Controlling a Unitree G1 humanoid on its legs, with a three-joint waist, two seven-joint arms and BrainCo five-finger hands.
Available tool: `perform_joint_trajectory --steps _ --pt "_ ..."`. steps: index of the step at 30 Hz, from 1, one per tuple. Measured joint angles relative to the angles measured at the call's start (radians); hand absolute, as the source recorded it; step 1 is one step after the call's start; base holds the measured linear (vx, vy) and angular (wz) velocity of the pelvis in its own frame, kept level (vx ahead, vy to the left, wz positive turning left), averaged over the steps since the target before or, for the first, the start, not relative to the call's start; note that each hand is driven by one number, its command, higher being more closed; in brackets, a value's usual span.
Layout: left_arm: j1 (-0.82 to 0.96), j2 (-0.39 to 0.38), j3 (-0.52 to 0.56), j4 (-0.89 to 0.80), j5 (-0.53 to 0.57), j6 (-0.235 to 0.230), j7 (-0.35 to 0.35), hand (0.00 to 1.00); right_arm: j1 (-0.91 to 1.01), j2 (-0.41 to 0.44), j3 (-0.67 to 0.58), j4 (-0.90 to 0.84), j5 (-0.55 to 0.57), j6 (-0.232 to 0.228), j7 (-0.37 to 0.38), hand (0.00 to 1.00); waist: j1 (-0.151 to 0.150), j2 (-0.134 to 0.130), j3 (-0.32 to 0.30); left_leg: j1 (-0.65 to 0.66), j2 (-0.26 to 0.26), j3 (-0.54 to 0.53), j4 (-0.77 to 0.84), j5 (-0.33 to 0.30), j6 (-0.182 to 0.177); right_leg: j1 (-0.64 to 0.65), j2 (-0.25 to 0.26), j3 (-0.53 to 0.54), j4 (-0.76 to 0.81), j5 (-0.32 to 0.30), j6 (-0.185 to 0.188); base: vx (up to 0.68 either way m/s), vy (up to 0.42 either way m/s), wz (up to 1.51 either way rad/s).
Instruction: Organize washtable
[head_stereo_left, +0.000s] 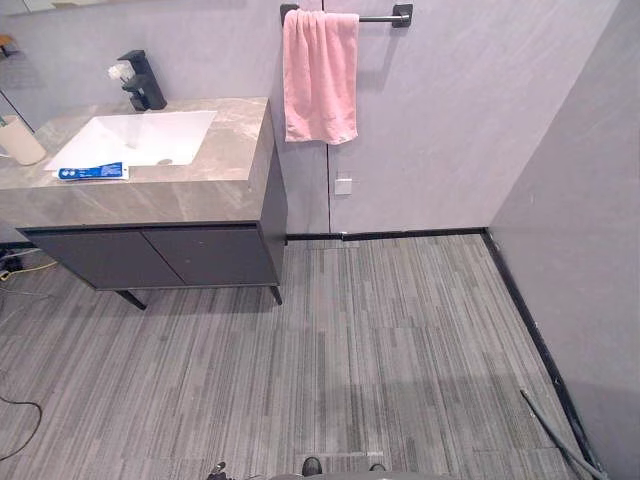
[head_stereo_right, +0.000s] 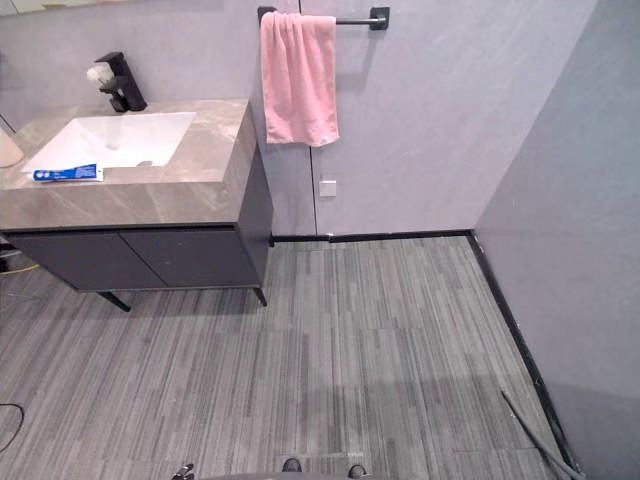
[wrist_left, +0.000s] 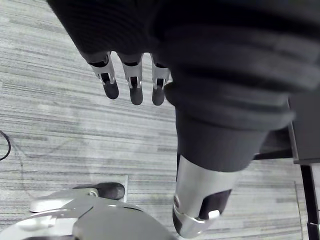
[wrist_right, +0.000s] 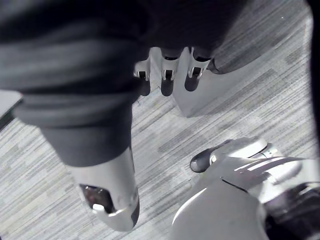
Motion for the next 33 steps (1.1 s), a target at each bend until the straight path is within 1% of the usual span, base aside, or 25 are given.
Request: perform_joint_trajectory --steps 4,9,15,20,25,28,32,33 --pt "-0.017 0.006 -0.001 0.001 0.021 -0.001 0.000 0.00 -0.055 0.015 0.001 -0.002 -0.053 -0.001 0.001 0.00 0.003 -0.009 0.024 0.027 -0.004 0.002 0.000 0.000 -0.001 0.030 -0.005 -0.012 -0.003 -0.001 0.001 0.09 -0.004 0.03" --pt "-0.023 0.005 -0.004 0.000 0.036 -0.008 0.000 0.00 -0.092 0.033 0.003 -0.007 -0.113 0.000 0.004 0.00 0.005 -0.006 0.033 0.026 -0.003 0.001 0.000 -0.003 -0.004 0.033 -0.006 -0.025 -0.003 -0.002 0.003 -0.01 -0.011 0.07" --pt "-0.032 0.006 -0.004 0.000 0.036 -0.008 0.000 0.00 -0.094 0.034 0.010 -0.009 -0.116 0.001 0.003 0.00 0.006 -0.006 0.053 0.024 -0.002 0.003 -0.001 -0.004 -0.003 0.032 -0.006 -0.024 -0.007 -0.006 0.008 -0.11 -0.023 0.01" --pt "-0.031 0.006 -0.005 0.001 0.036 -0.008 0.000 0.00 -0.089 0.034 0.019 -0.009 -0.116 0.001 0.002 0.00 0.006 -0.005 0.054 0.011 0.000 0.010 -0.008 -0.011 -0.004 0.018 -0.004 -0.024 -0.024 -0.007 0.007 -0.11 -0.025 -0.01" --pt "-0.031 0.006 -0.005 0.001 0.036 -0.008 -0.001 0.00 -0.089 0.033 0.020 -0.010 -0.124 0.001 0.002 0.00 0.007 -0.006 0.051 -0.006 0.001 0.022 -0.008 -0.019 0.008 0.001 -0.005 -0.022 -0.032 -0.009 0.005 -0.03 -0.013 -0.07" --pt "-0.031 0.008 -0.005 0.000 0.036 -0.008 -0.001 0.00 -0.089 0.033 0.019 -0.010 -0.126 0.001 0.002 0.00 0.008 -0.011 0.048 -0.013 -0.002 0.030 -0.007 -0.024 0.012 -0.010 -0.007 -0.017 -0.031 -0.004 0.013 0.08 -0.002 -0.12" --pt "-0.033 0.015 -0.008 0.000 0.036 -0.008 -0.001 0.00 -0.090 0.037 0.018 -0.010 -0.136 0.003 0.002 0.00 0.008 -0.023 0.040 -0.013 -0.005 0.040 -0.001 -0.028 0.018 -0.009 -0.011 -0.001 -0.028 -0.004 0.013 0.13 0.004 -0.10" --pt "-0.034 0.017 -0.011 -0.001 0.036 -0.008 -0.001 0.00 -0.093 0.037 0.018 -0.013 -0.137 0.003 0.002 0.00 0.008 -0.024 0.039 -0.011 -0.005 0.046 0.000 -0.036 0.020 -0.016 -0.012 0.003 -0.016 -0.011 0.024 0.19 0.014 -0.13"
